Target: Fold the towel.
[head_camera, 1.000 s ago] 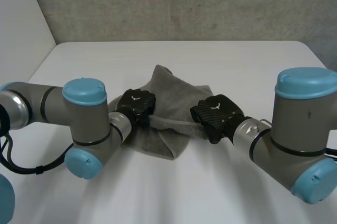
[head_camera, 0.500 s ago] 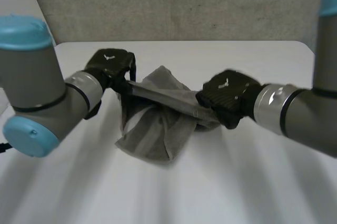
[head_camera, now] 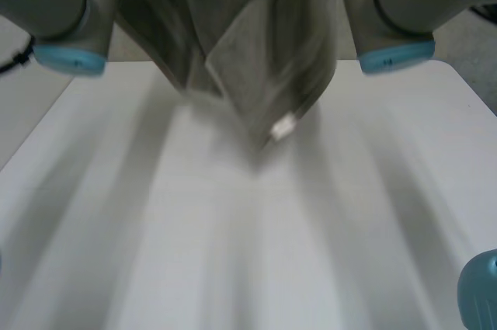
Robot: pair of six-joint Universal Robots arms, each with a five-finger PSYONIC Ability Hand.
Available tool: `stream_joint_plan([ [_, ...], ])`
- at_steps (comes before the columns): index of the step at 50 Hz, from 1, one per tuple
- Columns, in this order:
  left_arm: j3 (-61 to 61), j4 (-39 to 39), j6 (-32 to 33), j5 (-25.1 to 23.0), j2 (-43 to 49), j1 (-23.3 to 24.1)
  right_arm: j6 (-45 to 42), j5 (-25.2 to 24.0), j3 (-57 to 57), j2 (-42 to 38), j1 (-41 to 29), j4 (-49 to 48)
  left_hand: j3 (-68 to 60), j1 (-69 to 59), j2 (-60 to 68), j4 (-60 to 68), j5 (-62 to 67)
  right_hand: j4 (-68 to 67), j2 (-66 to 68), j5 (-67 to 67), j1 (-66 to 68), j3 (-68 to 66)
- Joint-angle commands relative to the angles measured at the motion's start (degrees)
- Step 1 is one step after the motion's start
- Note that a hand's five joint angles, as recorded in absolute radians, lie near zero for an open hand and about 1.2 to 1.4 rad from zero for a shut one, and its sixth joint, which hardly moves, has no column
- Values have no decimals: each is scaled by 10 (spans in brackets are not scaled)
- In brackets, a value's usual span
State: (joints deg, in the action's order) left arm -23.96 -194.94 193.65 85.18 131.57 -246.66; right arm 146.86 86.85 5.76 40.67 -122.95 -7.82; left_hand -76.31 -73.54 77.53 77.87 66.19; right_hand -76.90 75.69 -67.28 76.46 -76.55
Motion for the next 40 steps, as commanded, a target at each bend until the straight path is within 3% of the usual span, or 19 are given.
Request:
stream_joint_plan([
  [1, -70, -64, -29, -10, -82, -1, 66, 3, 3, 37, 1, 16, -37, -65, 25, 21, 38, -31, 43, -27, 35, -34],
  [6, -179, -69, -28, -10, -115, -15, 73, -41, 72, 58, 1, 126, -37, -65, 25, 21, 38, -31, 43, -27, 35, -34],
  [8, -270, -67, -27, -12, -130, -43, 71, -79, 118, 63, -4, 199, -37, -65, 25, 21, 38, -31, 43, -27, 35, -34],
  [12, -368, -69, -26, -26, -142, -65, 67, -92, 174, 64, -5, 274, -37, -65, 25, 21, 38, -31, 43, -27, 35, -34],
  [17, -547, -69, -23, -92, -150, -92, 52, -102, 348, 75, -6, 377, -37, -65, 25, 21, 38, -31, 43, -27, 35, -34],
  [24, -672, -69, 24, -137, -142, -107, 42, -106, 548, 109, -6, 339, -37, -65, 25, 21, 38, -31, 43, -27, 35, -34],
  [25, -695, -68, 50, -139, -140, -114, 40, -110, 589, 121, -6, 311, -37, -65, 25, 21, 38, 18, -6, 22, -14, 15],
  [26, -716, -69, 79, -139, -138, -123, 40, -111, 623, 133, -5, 282, -37, -65, 25, 21, 38, 155, -143, 159, -151, 152],
  [27, -716, -69, 79, -139, -138, -123, 40, -111, 624, 133, -5, 281, -37, -65, 25, 21, 38, 157, -145, 161, -152, 153],
  [29, -738, -68, 132, -142, -135, -135, 40, -103, 672, 150, -4, 224, -37, -65, 25, 21, 38, 438, -426, 442, -434, 435],
  [30, -738, -68, 132, -142, -135, -135, 40, -103, 673, 150, -4, 224, -37, -65, 25, 21, 38, 439, -427, 443, -435, 436],
  [32, -743, -67, 169, -136, -141, -138, 41, -99, 697, 155, 2, 185, -37, -65, 25, 21, 38, 575, -563, 579, -571, 572],
  [36, -742, -65, 180, -136, -146, -141, 44, -90, 708, 162, 2, 173, -37, -65, 25, 21, 38, 669, -657, 673, -665, 666],
  [40, -744, -67, 179, -134, -155, -153, 54, -70, 722, 181, 31, 170, -37, -65, 25, 21, 38, 669, -657, 673, -665, 666],
])
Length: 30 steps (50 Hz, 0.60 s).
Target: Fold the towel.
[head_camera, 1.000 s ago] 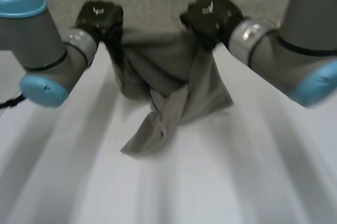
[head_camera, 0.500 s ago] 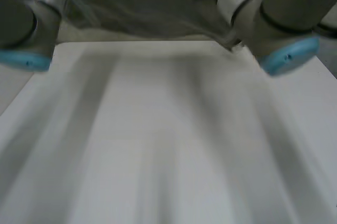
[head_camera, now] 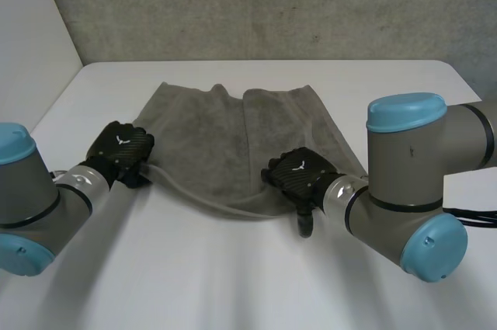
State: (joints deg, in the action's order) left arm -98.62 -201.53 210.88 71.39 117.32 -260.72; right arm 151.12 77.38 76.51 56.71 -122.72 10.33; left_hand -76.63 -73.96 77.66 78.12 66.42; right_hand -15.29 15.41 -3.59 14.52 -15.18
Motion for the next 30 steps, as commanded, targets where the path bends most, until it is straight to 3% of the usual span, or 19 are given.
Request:
stream_joint_plan([
  [1, 2, -1, 6, 4, -17, -15, 12, 24, 15, 21, 28, -11, -34, -60, 23, 19, 36, 53, -54, 36, -45, 52],
  [11, 1, 0, 2, 11, -25, -26, 36, 23, 68, 40, 100, -58, -34, -60, 23, 19, 36, 53, -54, 36, -45, 52],
  [16, 3, 2, -40, 11, -37, -31, 30, 9, 78, 14, 139, -86, -34, -60, 23, 19, 36, 42, -43, 25, -34, 41],
  [22, 3, 2, -81, 11, -39, -33, 29, -28, 73, -12, 157, -109, -34, -60, 23, 19, 36, 17, -18, 0, -9, 16],
  [30, 2, 2, -84, 10, -39, -36, 28, -32, 72, -25, 165, -148, -34, -60, 23, 19, 36, 7, -8, -10, 1, 6],
])
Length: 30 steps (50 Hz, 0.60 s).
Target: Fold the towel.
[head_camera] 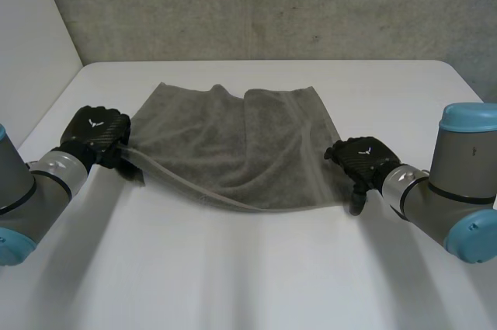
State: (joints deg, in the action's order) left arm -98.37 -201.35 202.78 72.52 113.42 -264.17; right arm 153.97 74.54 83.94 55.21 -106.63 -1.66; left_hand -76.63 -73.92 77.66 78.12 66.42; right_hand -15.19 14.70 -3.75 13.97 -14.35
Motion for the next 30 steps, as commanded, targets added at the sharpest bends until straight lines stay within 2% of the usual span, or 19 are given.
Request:
stream_joint_plan([
  [1, 0, 0, -4, -1, 1, -1, -1, -4, -3, -10, 5, -28, -34, -61, 23, 19, 36, 6, -1, -9, 7, -3],
  [30, -6, 0, -4, -1, 8, 0, -38, 6, -25, -54, 4, -81, -34, -61, 23, 19, 36, -21, 26, -36, 33, -30],
])
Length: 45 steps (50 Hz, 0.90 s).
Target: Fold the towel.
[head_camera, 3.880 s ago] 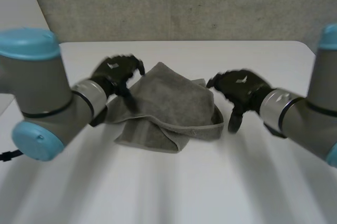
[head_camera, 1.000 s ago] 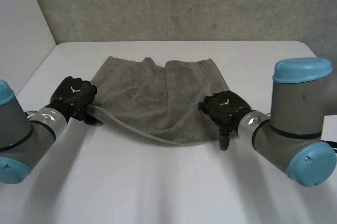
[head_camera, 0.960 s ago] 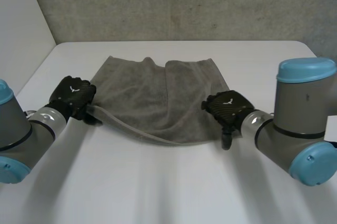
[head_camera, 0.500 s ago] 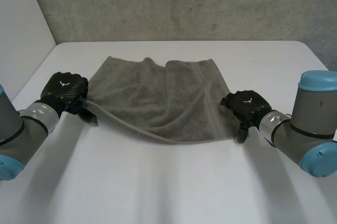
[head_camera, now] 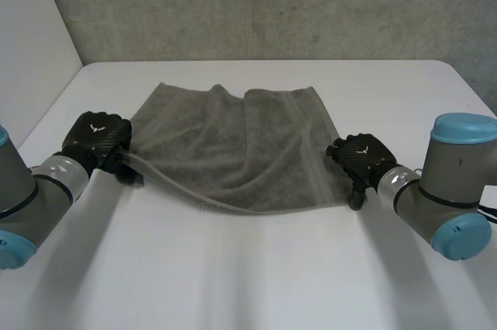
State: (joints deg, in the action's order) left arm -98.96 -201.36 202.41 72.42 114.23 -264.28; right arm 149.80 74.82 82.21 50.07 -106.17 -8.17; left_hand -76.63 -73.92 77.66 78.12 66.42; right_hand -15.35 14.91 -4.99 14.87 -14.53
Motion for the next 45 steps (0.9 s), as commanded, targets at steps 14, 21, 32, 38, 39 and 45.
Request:
stream_joint_plan([
  [14, 0, 0, 0, 0, 1, 0, 6, 37, -20, -15, -8, -54, -34, -61, 23, 19, 36, -45, 49, -48, 50, -53],
  [21, 0, 0, 0, 0, 1, 0, 7, 38, -21, -21, -9, -54, -34, -61, 23, 19, 36, -72, 76, -75, 77, -80],
  [32, 0, 0, 0, 0, 2, 0, 8, 37, -23, -20, -9, -61, -34, -61, 23, 19, 36, -349, 354, -353, 354, -357],
  [38, 1, 0, 0, -1, 2, 0, 8, 33, -23, -19, -9, -61, -34, -61, 23, 19, 36, -395, 399, -398, 399, -403],
  [39, 1, 0, 0, -1, 2, 0, 8, 33, -23, -19, -9, -61, -34, -61, 23, 19, 36, -395, 399, -398, 400, -403],
  [45, 0, 0, 0, -1, 3, 0, 8, 33, -22, -17, -9, -60, -34, -61, 23, 19, 36, -435, 440, -439, 440, -443],
])
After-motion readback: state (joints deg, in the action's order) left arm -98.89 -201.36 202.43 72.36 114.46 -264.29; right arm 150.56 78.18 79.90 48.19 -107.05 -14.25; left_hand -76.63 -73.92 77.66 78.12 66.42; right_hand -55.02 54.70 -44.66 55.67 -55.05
